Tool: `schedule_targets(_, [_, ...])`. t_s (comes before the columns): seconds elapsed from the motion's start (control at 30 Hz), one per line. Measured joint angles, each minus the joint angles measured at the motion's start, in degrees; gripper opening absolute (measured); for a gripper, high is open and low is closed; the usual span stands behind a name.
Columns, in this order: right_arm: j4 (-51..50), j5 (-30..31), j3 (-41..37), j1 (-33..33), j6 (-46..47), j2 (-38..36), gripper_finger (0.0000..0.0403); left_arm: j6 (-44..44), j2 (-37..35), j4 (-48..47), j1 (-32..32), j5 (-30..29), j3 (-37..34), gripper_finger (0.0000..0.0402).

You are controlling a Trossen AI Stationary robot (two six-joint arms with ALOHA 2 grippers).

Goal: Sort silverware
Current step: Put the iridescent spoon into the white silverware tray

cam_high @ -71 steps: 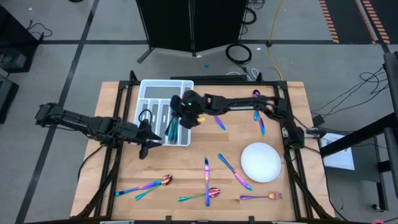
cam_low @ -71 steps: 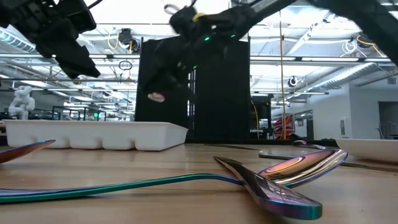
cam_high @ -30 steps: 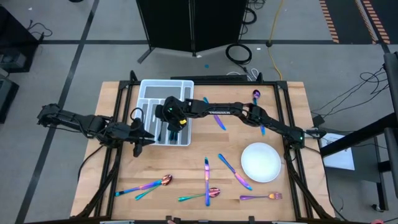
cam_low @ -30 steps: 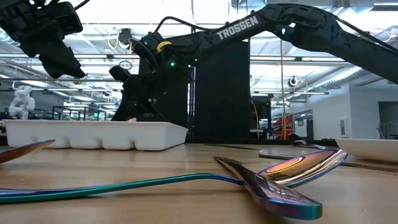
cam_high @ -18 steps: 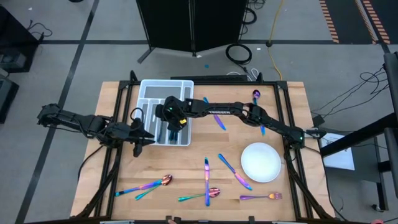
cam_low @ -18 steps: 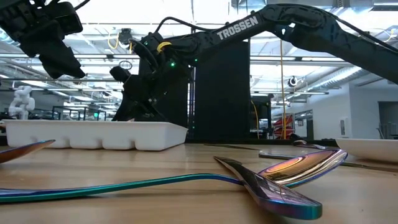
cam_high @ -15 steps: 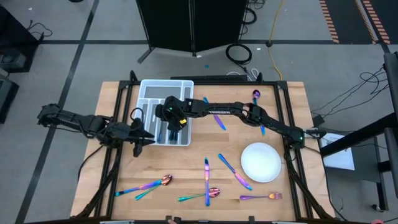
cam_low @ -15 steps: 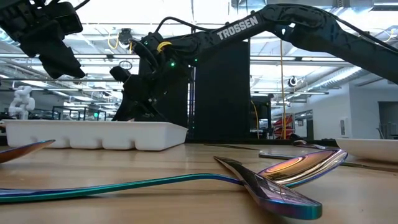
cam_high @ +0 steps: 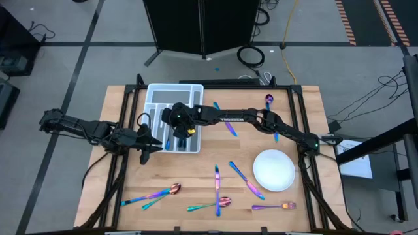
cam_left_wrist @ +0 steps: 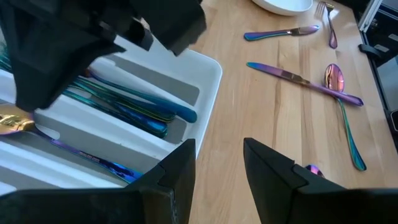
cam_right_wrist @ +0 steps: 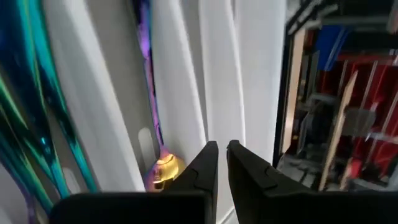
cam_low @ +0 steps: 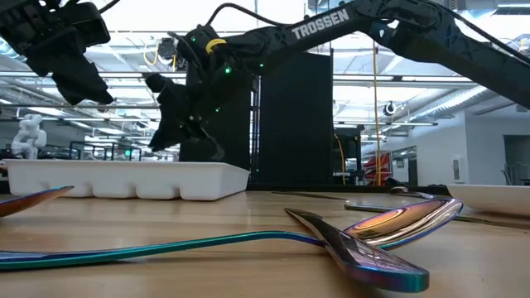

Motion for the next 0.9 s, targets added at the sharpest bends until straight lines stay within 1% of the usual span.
schedule_targets(0.1, [-1.01,0.11,0.00,-0.17,4.94,-0.19,0.0025,0.06,0.00,-0.02,0.00,-0.15,0.00,0.0136])
schedule_targets(0.2, [-5.94,2.02,0.00,-0.19,11.75,-0.25,0.0025,-0.45,0.01,-0.02,0.00,-2.49,0.00,0.0136])
schedule_targets(0.33, [-19.37,8.09,-0.09,0.55,23.92,-2.40,0.0025,-6.80,0.93,0.20,0.17,-10.20,-0.61,0.0136])
schedule_targets(0.4, [-26.24,11.81,-0.09,0.99,31.60,-4.64,0.0023,-9.30,2.17,-0.13,0.86,-12.00,-1.29,0.0136])
schedule_targets(0.43, [-29.67,12.66,-0.07,1.07,35.56,-5.79,0.0021,-10.38,2.91,-0.05,1.46,-12.18,-1.39,0.0136])
schedule_targets(0.53, [-40.99,10.20,-0.07,0.55,46.82,-9.48,0.0013,-13.19,6.10,0.99,3.91,-12.22,-1.51,0.0136])
schedule_targets(0.6, [-47.60,6.24,-0.07,-0.11,53.33,-11.83,0.0007,-13.93,8.48,2.41,6.37,-11.13,-1.51,0.0136])
schedule_targets(0.7, [-56.30,-1.58,-0.04,-1.19,61.80,-14.96,0.0001,-13.97,12.97,5.59,11.53,-7.36,-1.29,0.0136])
schedule_targets(0.77, [-59.32,-4.21,-1.12,-1.51,64.94,-16.90,0.0001,-13.94,16.41,6.93,15.54,-5.22,-0.56,0.0136])
schedule_targets(0.83, [-59.88,-4.04,-3.58,-1.01,65.34,-18.75,0.0001,-13.92,20.49,7.43,19.68,-2.57,1.22,0.0136])
schedule_targets(0.9, [-57.87,-4.04,-7.35,-0.13,65.46,-21.25,0.0001,-13.00,24.71,6.99,23.23,-0.67,2.67,0.0136])
